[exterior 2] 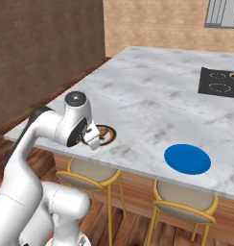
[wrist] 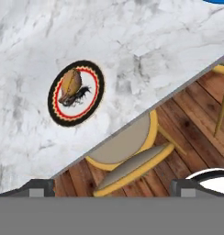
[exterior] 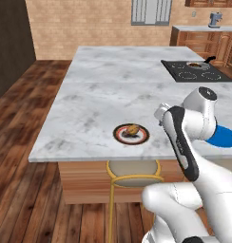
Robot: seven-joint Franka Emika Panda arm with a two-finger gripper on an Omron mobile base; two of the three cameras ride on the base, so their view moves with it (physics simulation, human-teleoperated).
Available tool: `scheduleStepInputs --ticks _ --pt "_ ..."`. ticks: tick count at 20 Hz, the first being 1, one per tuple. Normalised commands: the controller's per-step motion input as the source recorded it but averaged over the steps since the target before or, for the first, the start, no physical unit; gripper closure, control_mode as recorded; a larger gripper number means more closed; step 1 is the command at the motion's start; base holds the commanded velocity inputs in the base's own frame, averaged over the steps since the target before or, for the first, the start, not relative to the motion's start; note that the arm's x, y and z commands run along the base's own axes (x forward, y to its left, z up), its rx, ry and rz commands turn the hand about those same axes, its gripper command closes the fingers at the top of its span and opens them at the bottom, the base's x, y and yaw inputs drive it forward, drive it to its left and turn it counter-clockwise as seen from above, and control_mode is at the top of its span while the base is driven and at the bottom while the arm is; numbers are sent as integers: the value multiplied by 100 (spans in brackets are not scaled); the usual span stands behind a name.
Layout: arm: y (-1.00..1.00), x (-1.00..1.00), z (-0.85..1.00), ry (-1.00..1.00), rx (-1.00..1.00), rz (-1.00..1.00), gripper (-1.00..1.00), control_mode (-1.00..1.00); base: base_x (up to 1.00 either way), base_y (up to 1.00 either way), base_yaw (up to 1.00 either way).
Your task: Take the chicken drumsticks from the pan and place one on each plate on the dining counter.
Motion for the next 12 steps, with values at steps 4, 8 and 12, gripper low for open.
scheduleStepInputs --ticks 4,8,12 --pt "12 -47 -4 0 -15 -1 -100 -100 0 0 0" --pt "22 -30 0 1 -17 -1 -100 -100 0 0 0" --pt "9 -19 0 0 -8 -2 -100 100 -27 2 -7"
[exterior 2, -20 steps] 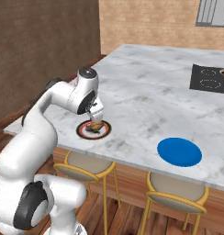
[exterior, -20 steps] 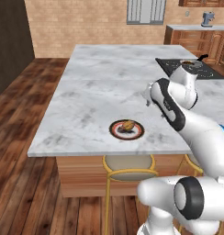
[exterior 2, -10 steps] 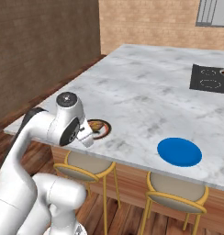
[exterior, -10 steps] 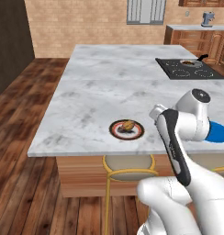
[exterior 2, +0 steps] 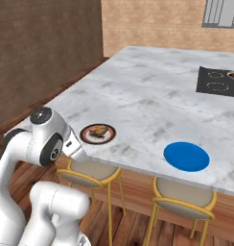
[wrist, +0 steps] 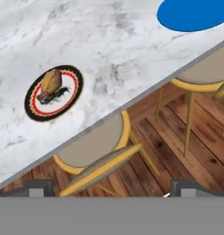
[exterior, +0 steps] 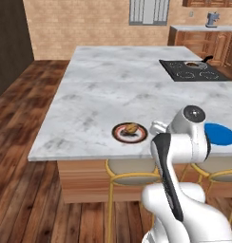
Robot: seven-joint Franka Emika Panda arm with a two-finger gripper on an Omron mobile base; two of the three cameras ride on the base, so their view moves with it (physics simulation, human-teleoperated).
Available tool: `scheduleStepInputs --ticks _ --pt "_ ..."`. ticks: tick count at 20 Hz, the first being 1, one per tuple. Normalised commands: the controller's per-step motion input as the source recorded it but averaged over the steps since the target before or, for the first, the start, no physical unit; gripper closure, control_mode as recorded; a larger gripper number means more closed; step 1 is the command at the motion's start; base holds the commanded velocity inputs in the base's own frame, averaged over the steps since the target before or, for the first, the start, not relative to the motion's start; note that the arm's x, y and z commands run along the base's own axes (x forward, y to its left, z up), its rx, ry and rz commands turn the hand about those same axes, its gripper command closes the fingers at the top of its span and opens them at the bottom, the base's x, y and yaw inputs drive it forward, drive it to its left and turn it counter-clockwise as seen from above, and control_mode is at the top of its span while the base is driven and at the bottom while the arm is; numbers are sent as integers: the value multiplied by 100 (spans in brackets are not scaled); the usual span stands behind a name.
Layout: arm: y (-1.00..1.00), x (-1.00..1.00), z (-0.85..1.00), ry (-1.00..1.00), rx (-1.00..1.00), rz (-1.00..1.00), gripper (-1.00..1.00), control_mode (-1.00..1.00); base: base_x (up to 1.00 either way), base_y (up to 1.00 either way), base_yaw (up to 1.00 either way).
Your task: Take the chicken drumsticks from the pan and place one on each plate on the dining counter.
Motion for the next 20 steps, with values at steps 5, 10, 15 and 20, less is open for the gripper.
scheduleStepInputs --ticks 5,10,15,20 --pt "0 0 0 0 0 0 -100 100 -57 -19 -21" --pt "0 0 0 0 0 0 -100 100 -44 -82 -12" --pt "0 0 0 0 0 0 -100 100 -7 -100 -6" --pt "0 0 0 0 0 0 -100 100 0 -100 -3"
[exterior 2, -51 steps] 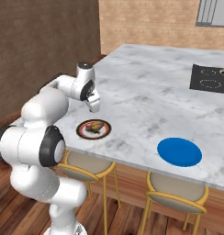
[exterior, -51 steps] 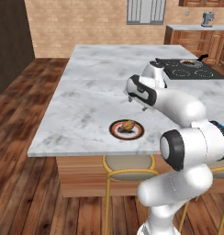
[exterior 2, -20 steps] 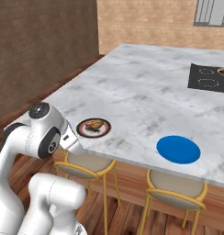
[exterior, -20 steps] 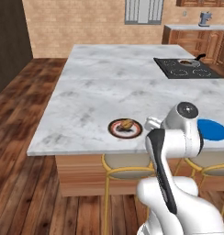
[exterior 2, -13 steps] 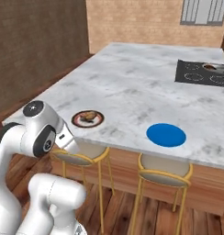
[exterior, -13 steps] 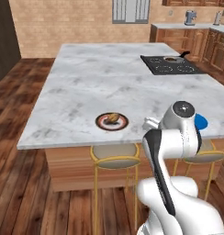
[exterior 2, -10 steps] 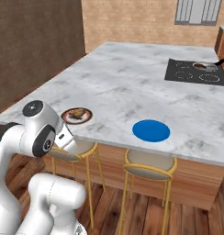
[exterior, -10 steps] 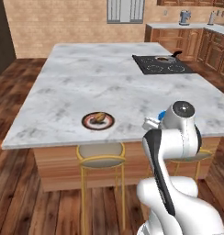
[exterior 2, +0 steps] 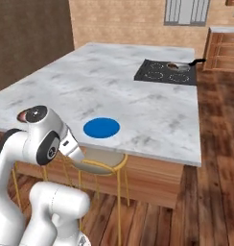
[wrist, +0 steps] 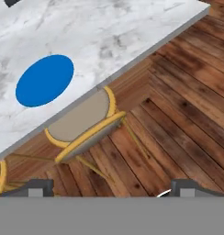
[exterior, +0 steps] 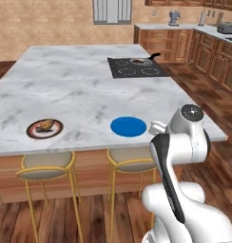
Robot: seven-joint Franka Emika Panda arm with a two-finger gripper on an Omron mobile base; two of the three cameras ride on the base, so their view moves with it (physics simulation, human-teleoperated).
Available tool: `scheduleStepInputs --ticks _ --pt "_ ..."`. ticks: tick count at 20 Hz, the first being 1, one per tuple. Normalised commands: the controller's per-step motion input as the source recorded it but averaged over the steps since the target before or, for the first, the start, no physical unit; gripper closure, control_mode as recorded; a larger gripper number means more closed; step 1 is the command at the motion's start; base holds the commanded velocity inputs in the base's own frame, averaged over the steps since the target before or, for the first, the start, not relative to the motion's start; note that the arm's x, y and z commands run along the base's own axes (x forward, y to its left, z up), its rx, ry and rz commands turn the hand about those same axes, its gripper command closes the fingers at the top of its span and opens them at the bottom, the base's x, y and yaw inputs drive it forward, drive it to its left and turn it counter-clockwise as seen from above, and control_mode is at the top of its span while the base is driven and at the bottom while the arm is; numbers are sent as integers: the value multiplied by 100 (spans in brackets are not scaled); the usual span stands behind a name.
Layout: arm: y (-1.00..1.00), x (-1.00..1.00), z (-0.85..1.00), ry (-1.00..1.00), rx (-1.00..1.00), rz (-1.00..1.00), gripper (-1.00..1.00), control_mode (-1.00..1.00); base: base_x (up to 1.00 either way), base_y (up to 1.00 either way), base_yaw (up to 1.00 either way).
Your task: Take the chicken drumsticks from the pan and place one on each plate on the dining counter.
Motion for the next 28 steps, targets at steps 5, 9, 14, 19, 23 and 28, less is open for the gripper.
scheduleStepInputs --ticks 5,9,14,19,23,28 --pt "0 0 0 0 0 0 -100 100 15 -100 -4" --pt "0 0 0 0 0 0 -100 100 34 -100 -21" --pt "0 0 0 0 0 0 -100 100 42 -100 -38" --pt "0 0 0 0 0 0 -100 100 45 -100 -45" --pt "0 0 0 0 0 0 -100 100 49 -100 -28" --pt "0 0 0 0 0 0 -100 100 72 -100 3"
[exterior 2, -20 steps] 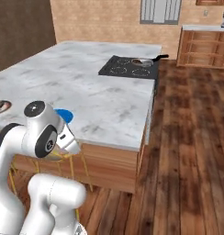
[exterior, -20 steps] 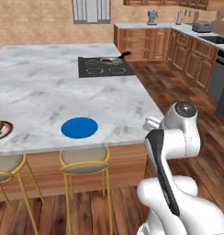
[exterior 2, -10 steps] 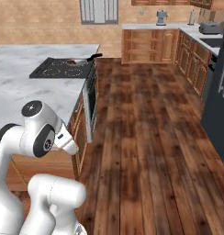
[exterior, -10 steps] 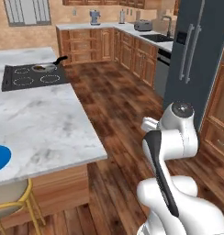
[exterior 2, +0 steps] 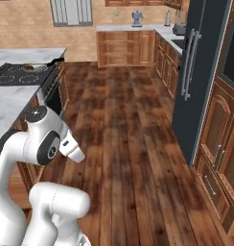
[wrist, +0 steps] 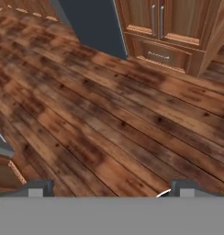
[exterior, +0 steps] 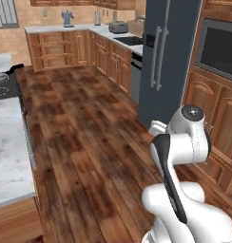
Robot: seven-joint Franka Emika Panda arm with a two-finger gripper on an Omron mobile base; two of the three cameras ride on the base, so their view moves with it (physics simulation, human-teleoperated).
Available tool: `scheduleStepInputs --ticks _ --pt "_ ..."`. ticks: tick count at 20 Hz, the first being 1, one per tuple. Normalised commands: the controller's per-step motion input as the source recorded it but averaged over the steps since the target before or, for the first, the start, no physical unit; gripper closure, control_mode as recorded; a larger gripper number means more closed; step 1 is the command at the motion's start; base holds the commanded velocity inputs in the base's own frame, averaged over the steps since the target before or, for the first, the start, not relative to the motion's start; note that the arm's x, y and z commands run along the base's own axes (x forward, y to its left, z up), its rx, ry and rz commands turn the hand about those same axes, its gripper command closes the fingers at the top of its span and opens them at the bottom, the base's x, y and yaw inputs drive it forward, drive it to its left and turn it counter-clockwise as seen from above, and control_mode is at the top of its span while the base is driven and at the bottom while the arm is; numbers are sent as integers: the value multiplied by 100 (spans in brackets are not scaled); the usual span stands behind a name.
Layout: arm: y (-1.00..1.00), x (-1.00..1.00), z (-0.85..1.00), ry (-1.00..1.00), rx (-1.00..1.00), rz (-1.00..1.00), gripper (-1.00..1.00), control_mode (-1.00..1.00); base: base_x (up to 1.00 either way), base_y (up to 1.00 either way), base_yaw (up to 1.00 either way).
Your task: Take the chicken drumsticks from the pan and place one on each plate on the dining counter.
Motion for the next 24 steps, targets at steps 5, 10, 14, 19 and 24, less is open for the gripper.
scheduleStepInputs --ticks 5,10,14,19,24 --pt "0 0 0 0 0 0 -100 100 97 -80 26" --pt "0 0 0 0 0 0 -100 100 100 -55 35" --pt "0 0 0 0 0 0 -100 100 100 -50 35" --pt "0 0 0 0 0 0 -100 100 100 -27 37" --pt "0 0 0 0 0 0 -100 100 100 -16 38"
